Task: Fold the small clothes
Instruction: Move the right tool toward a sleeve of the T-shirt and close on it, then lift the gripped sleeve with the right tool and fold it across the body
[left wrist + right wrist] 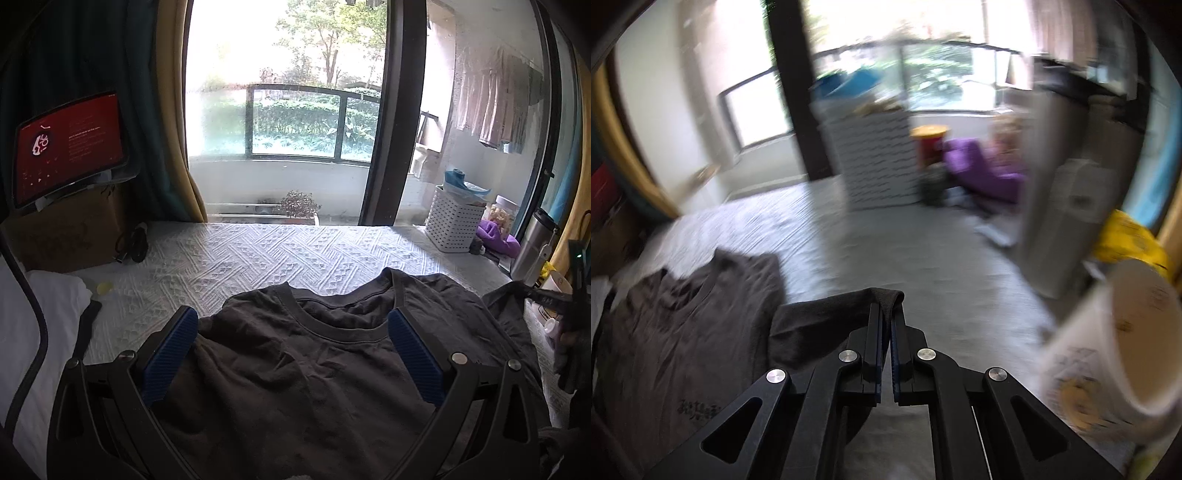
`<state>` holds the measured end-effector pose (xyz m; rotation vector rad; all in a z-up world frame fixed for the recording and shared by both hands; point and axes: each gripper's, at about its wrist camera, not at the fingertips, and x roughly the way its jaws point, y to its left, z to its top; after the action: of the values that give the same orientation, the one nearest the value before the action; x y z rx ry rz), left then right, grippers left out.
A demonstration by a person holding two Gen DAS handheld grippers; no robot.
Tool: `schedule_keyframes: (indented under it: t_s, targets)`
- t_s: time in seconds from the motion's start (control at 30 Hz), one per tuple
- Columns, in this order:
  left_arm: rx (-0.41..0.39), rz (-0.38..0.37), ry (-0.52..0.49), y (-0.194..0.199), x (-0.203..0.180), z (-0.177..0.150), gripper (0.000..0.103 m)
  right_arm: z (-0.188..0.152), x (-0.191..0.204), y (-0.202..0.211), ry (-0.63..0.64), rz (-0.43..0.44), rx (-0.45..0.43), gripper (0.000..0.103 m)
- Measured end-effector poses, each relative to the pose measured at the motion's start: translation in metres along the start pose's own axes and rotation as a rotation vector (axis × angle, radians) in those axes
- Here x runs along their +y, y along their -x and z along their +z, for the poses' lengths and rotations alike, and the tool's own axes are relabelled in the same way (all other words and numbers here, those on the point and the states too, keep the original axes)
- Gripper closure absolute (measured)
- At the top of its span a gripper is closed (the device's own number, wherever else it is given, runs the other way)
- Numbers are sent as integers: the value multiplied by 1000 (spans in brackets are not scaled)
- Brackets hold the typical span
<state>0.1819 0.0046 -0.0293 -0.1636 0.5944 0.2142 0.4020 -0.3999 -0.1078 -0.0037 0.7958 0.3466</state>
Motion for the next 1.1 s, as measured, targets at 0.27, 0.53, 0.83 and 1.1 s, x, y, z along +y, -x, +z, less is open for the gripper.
schedule_keyframes:
  t_s: [0.27, 0.53, 0.83, 1.1]
  targets:
    - [-20, 16, -14, 11, -3, 2, 2, -12, -37, 47, -72, -113, -90, 99]
    - [-25, 17, -13, 18, -1, 1, 2, -22, -41, 86, -79, -171, -140, 99]
    - [-41, 7, -11, 28, 9, -2, 2, -19, -10, 115, -46, -111, -189, 99]
    - [-47, -13, 14, 37, 25, -10, 2, -9, 63, 122, 73, 5, -203, 99]
